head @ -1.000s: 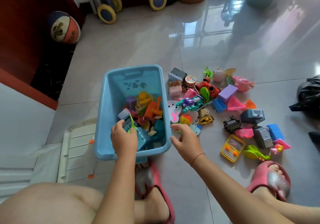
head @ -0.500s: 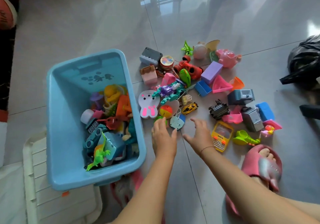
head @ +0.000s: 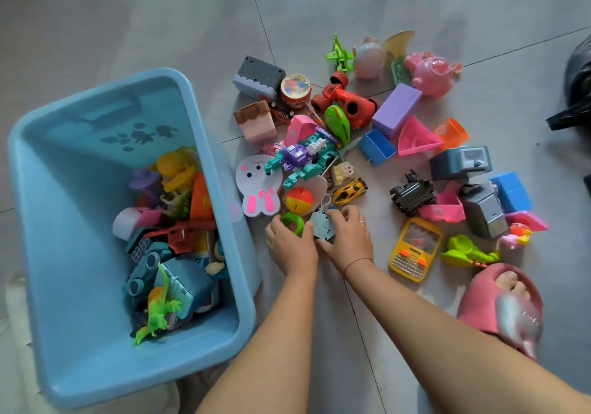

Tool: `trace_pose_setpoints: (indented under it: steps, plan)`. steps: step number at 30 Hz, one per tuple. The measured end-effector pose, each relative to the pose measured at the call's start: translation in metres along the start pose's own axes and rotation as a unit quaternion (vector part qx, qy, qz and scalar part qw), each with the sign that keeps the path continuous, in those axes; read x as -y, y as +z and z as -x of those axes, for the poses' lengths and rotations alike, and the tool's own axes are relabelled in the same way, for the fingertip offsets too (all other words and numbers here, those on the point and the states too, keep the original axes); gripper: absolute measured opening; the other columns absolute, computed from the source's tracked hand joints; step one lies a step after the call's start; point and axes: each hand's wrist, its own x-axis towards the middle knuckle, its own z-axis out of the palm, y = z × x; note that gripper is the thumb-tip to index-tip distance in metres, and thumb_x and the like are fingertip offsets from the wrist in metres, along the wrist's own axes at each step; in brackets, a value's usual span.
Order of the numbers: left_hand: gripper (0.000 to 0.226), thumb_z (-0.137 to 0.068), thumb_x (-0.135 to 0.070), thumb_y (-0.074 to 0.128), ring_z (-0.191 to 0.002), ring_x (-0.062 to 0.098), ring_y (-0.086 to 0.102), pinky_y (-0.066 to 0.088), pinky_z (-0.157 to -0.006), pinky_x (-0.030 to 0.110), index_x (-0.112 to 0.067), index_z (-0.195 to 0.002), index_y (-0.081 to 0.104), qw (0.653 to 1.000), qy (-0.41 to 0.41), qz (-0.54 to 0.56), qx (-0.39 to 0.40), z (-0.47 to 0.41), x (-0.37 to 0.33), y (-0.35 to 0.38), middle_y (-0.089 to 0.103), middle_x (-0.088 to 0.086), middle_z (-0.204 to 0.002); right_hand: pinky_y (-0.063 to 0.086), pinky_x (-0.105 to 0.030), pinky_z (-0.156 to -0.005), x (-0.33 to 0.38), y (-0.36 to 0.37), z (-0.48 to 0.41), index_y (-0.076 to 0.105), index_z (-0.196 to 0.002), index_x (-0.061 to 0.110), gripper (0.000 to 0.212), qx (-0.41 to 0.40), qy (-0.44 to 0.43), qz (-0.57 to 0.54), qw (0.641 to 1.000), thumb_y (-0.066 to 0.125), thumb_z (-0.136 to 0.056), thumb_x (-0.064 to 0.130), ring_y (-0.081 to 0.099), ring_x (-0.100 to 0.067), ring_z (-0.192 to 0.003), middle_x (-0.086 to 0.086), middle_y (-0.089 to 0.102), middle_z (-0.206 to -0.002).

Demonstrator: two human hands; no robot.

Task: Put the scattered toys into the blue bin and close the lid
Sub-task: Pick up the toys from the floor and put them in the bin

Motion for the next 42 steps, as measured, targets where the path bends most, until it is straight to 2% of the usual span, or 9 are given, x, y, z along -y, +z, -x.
trace_pose_setpoints:
  steps: [6,14,18,21,26,28,32,36,42]
  plan:
    - [0.073,-0.072,-0.039,0.076,-0.120,0.029,0.045,0.038,-0.098,0.038,-0.013,-0.133,0.045,0.999,0.036,-0.033,0.013,0.014,0.006,-0.011,0.044,0.009,-0.129,0.043,-0.034,-0.087,-0.015,-0.008,0.022,0.052,-0.123,0.021,0.055,0.005,0.033,-0.052,0.998,0.073,-0.072,0.028,0.047,-0.027,-0.108,-0.007,0.048,-0.112]
    - [0.067,-0.070,-0.036,0.078,-0.113,0.024,0.046,0.040,-0.098,0.035,-0.017,-0.126,0.048,0.991,0.135,-0.002,0.003,0.067,-0.003,-0.057,0.043,0.001,-0.123,0.044,-0.028,-0.080,-0.013,-0.046,0.068,0.058,-0.108,0.011,0.050,-0.072,0.054,-0.153,0.984,0.078,-0.064,0.019,0.053,-0.022,-0.096,-0.006,0.049,-0.102]
    - [0.066,-0.069,-0.038,0.078,-0.111,0.018,0.043,0.037,-0.095,0.027,-0.016,-0.125,0.050,0.972,0.232,0.030,-0.025,0.099,-0.008,-0.096,0.045,0.000,-0.120,0.045,-0.028,-0.078,0.013,-0.079,0.086,0.057,-0.106,0.011,0.047,-0.139,0.004,-0.189,0.972,0.079,-0.064,0.017,0.051,-0.019,-0.092,-0.004,0.047,-0.100]
    - [0.067,-0.070,-0.039,0.078,-0.113,0.015,0.042,0.030,-0.092,0.018,-0.015,-0.126,0.051,0.961,0.259,0.073,-0.062,0.120,-0.005,-0.133,0.046,0.000,-0.121,0.043,-0.024,-0.078,0.040,-0.100,0.103,0.057,-0.105,0.013,0.046,-0.159,-0.031,-0.217,0.963,0.079,-0.065,0.016,0.051,-0.017,-0.091,-0.001,0.047,-0.099]
    - [0.067,-0.068,-0.033,0.080,-0.116,0.019,0.044,0.035,-0.096,0.021,-0.010,-0.124,0.052,0.942,0.223,0.181,-0.172,0.134,0.000,-0.202,0.047,0.006,-0.123,0.039,-0.006,-0.075,0.094,-0.128,0.139,0.056,-0.107,0.018,0.050,-0.173,-0.107,-0.262,0.943,0.078,-0.063,0.027,0.048,-0.003,-0.085,0.002,0.047,-0.100]
    - [0.067,-0.067,-0.030,0.082,-0.117,0.026,0.046,0.033,-0.096,0.019,-0.006,-0.122,0.053,0.929,0.212,0.204,-0.227,0.130,0.004,-0.229,0.050,0.013,-0.122,0.043,-0.013,-0.075,0.116,-0.141,0.152,0.055,-0.107,0.020,0.048,-0.181,-0.138,-0.275,0.934,0.079,-0.066,0.023,0.049,-0.004,-0.086,0.001,0.049,-0.100]
    - [0.066,-0.067,-0.034,0.082,-0.109,0.033,0.051,0.044,-0.097,0.045,-0.004,-0.118,0.053,0.908,0.183,0.237,-0.294,0.114,0.019,-0.274,0.052,0.015,-0.116,0.050,-0.027,-0.075,0.157,-0.178,0.173,0.052,-0.107,0.028,0.047,-0.195,-0.198,-0.340,0.899,0.074,-0.067,0.033,0.056,-0.015,-0.089,-0.001,0.055,-0.105]
    - [0.067,-0.066,-0.035,0.082,-0.110,0.033,0.050,0.042,-0.099,0.042,-0.001,-0.118,0.055,0.890,0.156,0.263,-0.340,0.102,0.030,-0.302,0.052,0.018,-0.114,0.050,-0.028,-0.077,0.191,-0.218,0.190,0.054,-0.109,0.019,0.046,-0.196,-0.263,-0.380,0.865,0.075,-0.069,0.029,0.058,-0.021,-0.090,-0.009,0.059,-0.103]
    - [0.067,-0.067,-0.031,0.081,-0.115,0.033,0.047,0.039,-0.100,0.039,-0.001,-0.120,0.054,0.901,0.105,0.259,-0.333,0.092,0.043,-0.305,0.050,0.018,-0.120,0.046,-0.012,-0.071,0.212,-0.207,0.183,0.053,-0.107,0.018,0.047,-0.129,-0.313,-0.291,0.895,0.076,-0.068,0.029,0.054,-0.010,-0.085,-0.003,0.054,-0.101]
